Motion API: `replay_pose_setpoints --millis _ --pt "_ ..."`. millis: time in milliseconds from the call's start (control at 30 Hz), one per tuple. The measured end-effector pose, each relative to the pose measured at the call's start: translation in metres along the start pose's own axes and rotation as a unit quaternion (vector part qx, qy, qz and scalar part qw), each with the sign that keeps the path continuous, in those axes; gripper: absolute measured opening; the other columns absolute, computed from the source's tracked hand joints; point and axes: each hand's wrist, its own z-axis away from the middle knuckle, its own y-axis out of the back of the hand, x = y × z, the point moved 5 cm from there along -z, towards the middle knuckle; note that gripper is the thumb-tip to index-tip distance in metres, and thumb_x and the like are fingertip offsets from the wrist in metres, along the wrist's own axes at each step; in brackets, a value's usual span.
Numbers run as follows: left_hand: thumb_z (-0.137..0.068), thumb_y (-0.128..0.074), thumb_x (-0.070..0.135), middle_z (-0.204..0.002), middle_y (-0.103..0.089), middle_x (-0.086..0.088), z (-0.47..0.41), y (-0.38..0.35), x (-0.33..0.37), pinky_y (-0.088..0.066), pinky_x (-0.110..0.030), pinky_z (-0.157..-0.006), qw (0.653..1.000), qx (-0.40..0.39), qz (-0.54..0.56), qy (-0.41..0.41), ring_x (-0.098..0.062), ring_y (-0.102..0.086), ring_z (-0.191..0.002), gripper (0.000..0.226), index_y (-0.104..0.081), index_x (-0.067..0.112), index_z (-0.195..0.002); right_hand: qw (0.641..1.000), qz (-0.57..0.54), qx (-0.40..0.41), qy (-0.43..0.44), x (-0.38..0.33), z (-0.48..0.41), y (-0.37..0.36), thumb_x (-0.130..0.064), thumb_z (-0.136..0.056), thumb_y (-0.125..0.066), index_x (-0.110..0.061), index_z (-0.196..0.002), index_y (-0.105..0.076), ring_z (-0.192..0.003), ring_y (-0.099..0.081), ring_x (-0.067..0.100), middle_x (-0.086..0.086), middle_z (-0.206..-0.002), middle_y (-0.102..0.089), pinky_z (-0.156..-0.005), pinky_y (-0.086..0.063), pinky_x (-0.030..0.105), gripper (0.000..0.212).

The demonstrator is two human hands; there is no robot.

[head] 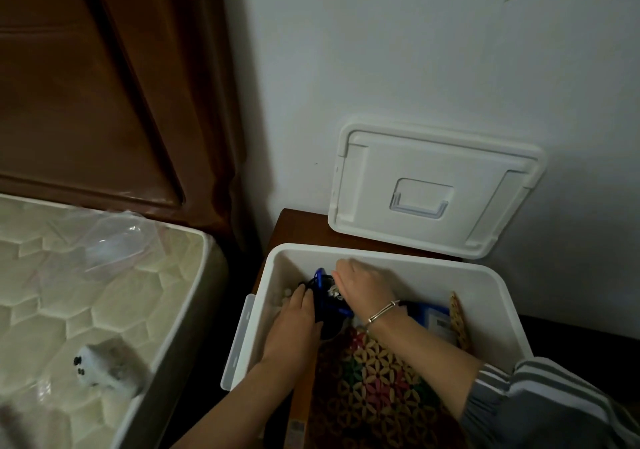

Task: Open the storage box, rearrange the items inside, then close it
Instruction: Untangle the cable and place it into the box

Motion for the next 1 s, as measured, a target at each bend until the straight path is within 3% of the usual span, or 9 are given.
replay_pose_setpoints --millis 67,133,300,433,633,733,833,900,1000 --pt "-0.098 -0.052 0.023 -0.16 -0.02 -0.006 -0.001 -0.001 -0.001 -0.026 -0.034 -0.118 1.0 0.004 0.0 0.0 -0.023 -0.022 -0.147 0.066 -0.019 0.012 -0.154 0.997 -0.024 -0.074 0.011 -0.006 -0.001 -0.015 -0.023 -0.076 -0.076 -0.013 -0.08 -0.054 -0.048 -0.058 0.019 0.004 -0.067 -0.059 -0.039 -0.044 0.024 0.024" --pt "-0.097 -0.053 0.022 -0.16 -0.022 -0.005 -0.003 -0.002 -0.002 -0.025 -0.033 -0.119 1.0 0.008 0.01 0.001 -0.022 -0.023 -0.146 0.067 -0.019 0.012 -0.154 0.985 -0.032 -0.17 -0.005 -0.008 -0.003 -0.035 -0.024 -0.095 -0.052 -0.011 -0.1 -0.049 -0.075 -0.065 0.026 0.01 -0.094 -0.062 -0.057 -0.05 0.033 0.014" --pt "-0.094 -0.057 0.02 -0.159 -0.025 -0.004 -0.005 -0.004 -0.004 -0.026 -0.03 -0.117 1.0 0.018 0.025 0.007 -0.02 -0.027 -0.144 0.069 -0.021 0.014 -0.153 0.968 -0.034 -0.244 -0.049 -0.009 -0.007 -0.048 -0.047 -0.098 -0.033 -0.013 -0.108 -0.053 -0.088 -0.063 0.026 0.009 -0.103 -0.062 -0.063 -0.042 0.033 0.041" --pt "-0.094 -0.058 0.02 -0.158 -0.028 -0.002 -0.005 -0.004 -0.004 -0.029 -0.03 -0.114 0.999 0.026 0.034 0.01 -0.018 -0.032 -0.142 0.069 -0.022 0.015 -0.153 0.98 -0.016 -0.198 -0.023 -0.01 0.0 -0.037 -0.048 -0.099 -0.026 -0.016 -0.104 -0.059 -0.08 -0.061 0.023 0.006 -0.1 -0.058 -0.058 -0.04 0.031 0.045" --pt "-0.092 -0.061 0.025 -0.154 -0.034 -0.003 -0.003 -0.002 -0.005 -0.034 -0.033 -0.114 1.0 0.024 0.018 0.007 -0.019 -0.039 -0.137 0.067 -0.029 0.015 -0.15 0.989 -0.099 -0.082 -0.069 0.005 0.014 0.012 -0.037 -0.1 -0.031 -0.017 -0.097 -0.061 -0.073 -0.052 0.014 0.0 -0.092 -0.054 -0.062 -0.045 0.028 0.036" --pt "-0.092 -0.061 0.027 -0.153 -0.036 -0.002 -0.002 0.001 -0.006 -0.034 -0.032 -0.113 0.999 0.027 0.016 0.004 -0.019 -0.04 -0.136 0.067 -0.03 0.014 -0.149 0.981 -0.152 -0.018 -0.123 0.032 0.03 0.05 -0.027 -0.099 -0.041 -0.014 -0.09 -0.064 -0.072 -0.046 0.011 -0.001 -0.085 -0.057 -0.066 -0.041 0.027 0.028" --pt "-0.091 -0.062 0.025 -0.149 -0.039 -0.003 0.0 0.007 -0.003 -0.035 -0.031 -0.111 0.999 0.041 0.018 -0.01 -0.019 -0.042 -0.133 0.063 -0.033 0.013 -0.146 0.963 -0.17 0.029 -0.206 0.075 0.065 0.086 -0.019 -0.094 -0.053 -0.012 -0.087 -0.065 -0.073 -0.056 0.021 0.003 -0.086 -0.059 -0.063 -0.046 0.034 0.017" --pt "-0.091 -0.062 0.024 -0.145 -0.042 -0.003 0.005 0.012 0.002 -0.037 -0.031 -0.109 0.998 0.054 0.018 -0.02 -0.019 -0.043 -0.13 0.061 -0.036 0.012 -0.145 0.95 -0.179 0.03 -0.253 0.104 0.095 0.103 -0.012 -0.091 -0.058 -0.008 -0.087 -0.066 -0.079 -0.059 0.027 0.009 -0.089 -0.061 -0.07 -0.05 0.038 0.01" --pt "-0.092 -0.06 0.022 -0.141 -0.046 -0.002 0.017 0.021 0.014 -0.041 -0.032 -0.108 0.995 0.087 0.02 -0.043 -0.018 -0.046 -0.126 0.055 -0.041 0.012 -0.142 0.94 -0.154 0.037 -0.303 0.137 0.143 0.124 -0.007 -0.085 -0.064 -0.005 -0.091 -0.066 -0.088 -0.059 0.029 0.01 -0.091 -0.062 -0.077 -0.042 0.028 0.007"
